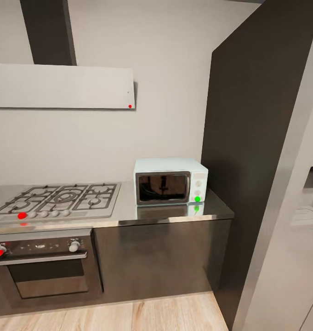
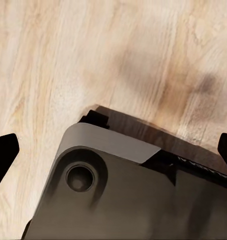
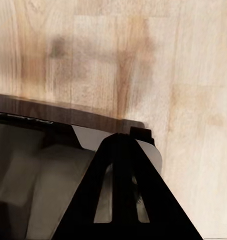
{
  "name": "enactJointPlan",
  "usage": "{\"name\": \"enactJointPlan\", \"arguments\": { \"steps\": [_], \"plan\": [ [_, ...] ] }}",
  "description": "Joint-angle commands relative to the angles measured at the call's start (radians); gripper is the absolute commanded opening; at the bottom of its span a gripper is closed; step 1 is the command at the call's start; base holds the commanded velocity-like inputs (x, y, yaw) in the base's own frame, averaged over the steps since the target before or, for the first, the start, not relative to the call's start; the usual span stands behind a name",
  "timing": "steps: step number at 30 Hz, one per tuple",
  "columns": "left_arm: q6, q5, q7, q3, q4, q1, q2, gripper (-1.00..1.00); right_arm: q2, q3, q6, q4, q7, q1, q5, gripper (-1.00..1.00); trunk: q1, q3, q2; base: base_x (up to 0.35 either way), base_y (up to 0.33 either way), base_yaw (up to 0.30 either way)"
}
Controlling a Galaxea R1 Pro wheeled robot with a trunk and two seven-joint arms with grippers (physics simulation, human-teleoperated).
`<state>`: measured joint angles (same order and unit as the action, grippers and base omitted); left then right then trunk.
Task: In the kitchen, take the popcorn bag from the countertop, put it into the microwave, and heat it until the popcorn is cooked so the cooked popcorn ends up inside the bag.
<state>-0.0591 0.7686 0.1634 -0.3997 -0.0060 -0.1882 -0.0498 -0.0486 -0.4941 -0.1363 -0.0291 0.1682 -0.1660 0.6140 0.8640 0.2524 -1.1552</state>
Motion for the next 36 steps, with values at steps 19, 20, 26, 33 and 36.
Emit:
{"name": "enactJointPlan", "arguments": {
  "steps": [19, 20, 26, 33, 36],
  "plan": [
    [-0.002, 0.008, 0.004, -0.008, 0.0, -0.001, 0.001, 1.0, 0.007, -0.007, -0.006, -0.003, -0.003, -0.001, 0.006, -1.0, 0.0, 0.001, -0.001, 0.0, 0.0, 0.0],
    [-0.002, 0.008, 0.004, -0.008, 0.0, -0.001, 0.001, 1.0, 0.007, -0.007, -0.006, -0.003, -0.003, -0.001, 0.006, -1.0, 0.0, 0.001, -0.001, 0.0, 0.0, 0.0],
    [-0.002, 0.008, 0.004, -0.008, 0.0, -0.001, 0.001, 1.0, 0.007, -0.007, -0.006, -0.003, -0.003, -0.001, 0.006, -1.0, 0.0, 0.001, -0.001, 0.0, 0.0, 0.0],
    [-0.002, 0.008, 0.004, -0.008, 0.0, -0.001, 0.001, 1.0, 0.007, -0.007, -0.006, -0.003, -0.003, -0.001, 0.006, -1.0, 0.0, 0.001, -0.001, 0.0, 0.0, 0.0],
    [-0.002, 0.008, 0.004, -0.008, 0.0, -0.001, 0.001, 1.0, 0.007, -0.007, -0.006, -0.003, -0.003, -0.001, 0.006, -1.0, 0.0, 0.001, -0.001, 0.0, 0.0, 0.0]
  ]
}}
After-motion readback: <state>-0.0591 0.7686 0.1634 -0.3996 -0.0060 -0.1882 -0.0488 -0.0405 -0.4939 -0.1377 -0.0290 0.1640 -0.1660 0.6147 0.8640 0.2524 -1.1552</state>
